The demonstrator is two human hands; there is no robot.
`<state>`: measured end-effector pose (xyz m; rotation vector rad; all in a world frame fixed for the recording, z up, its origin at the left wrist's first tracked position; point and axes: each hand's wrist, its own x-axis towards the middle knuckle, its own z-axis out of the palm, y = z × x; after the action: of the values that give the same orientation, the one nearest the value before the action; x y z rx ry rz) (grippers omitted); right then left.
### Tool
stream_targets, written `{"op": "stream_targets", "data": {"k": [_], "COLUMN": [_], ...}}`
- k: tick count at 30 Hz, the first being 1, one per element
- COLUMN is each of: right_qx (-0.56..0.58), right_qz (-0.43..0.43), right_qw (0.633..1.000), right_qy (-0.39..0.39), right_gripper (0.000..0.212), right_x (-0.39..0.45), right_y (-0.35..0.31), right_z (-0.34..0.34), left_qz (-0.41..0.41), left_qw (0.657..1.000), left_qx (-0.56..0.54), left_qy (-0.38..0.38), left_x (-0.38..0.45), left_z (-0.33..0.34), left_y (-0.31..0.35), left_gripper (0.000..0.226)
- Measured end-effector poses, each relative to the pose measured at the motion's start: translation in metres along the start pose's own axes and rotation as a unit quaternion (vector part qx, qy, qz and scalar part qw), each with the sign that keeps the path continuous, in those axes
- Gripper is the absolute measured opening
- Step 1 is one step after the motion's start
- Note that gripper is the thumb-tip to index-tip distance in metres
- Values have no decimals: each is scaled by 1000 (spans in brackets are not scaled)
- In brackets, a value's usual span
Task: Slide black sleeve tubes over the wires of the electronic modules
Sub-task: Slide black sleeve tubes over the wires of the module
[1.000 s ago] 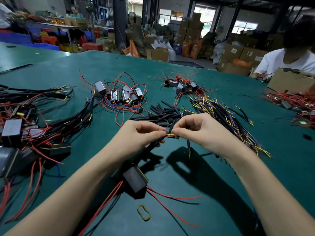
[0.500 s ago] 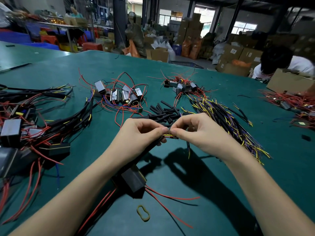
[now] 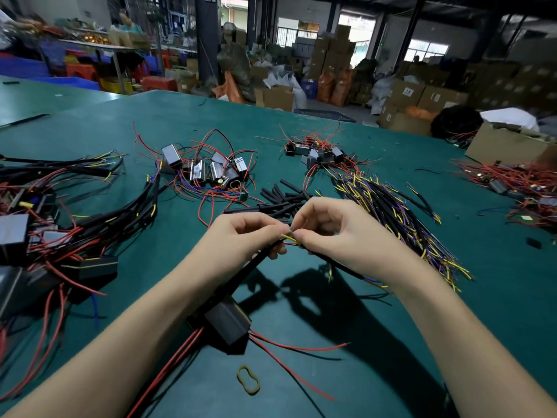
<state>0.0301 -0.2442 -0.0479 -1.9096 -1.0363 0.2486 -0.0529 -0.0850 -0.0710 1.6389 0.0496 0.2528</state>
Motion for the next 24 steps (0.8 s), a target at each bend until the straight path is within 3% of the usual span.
{"op": "stream_targets", "data": {"k": [5,14,17,21,24], "right_qx": [48,65,46,30,-42], "right_qz": [-3,-28,-44,-45,-62], "right_qw": [998,996,997,998,997], "right_qy": [-44,-56,-48,-23,1], "right_gripper": [6,14,3,24,4], "right_x": [-3,-2,-4,-5,-2], "right_y": [-2,-9,-12,-10,-7], "right_z": [-5,-3,-5,-11,-7], "left_qz": [-49,-18,-21,-18,-9], "left_qw": [997,999,998,999,1000], "left_qx": [-20,-41,-52,-43,-30], "left_qy": [-64,-22,-13,-11,-1], "left_x": [-3,-1,0,1,0], "left_z": [-6,-7,-7,-5,-3], "left_y": [4,4,3,1,1], "left_gripper": [18,20,14,16,13]}}
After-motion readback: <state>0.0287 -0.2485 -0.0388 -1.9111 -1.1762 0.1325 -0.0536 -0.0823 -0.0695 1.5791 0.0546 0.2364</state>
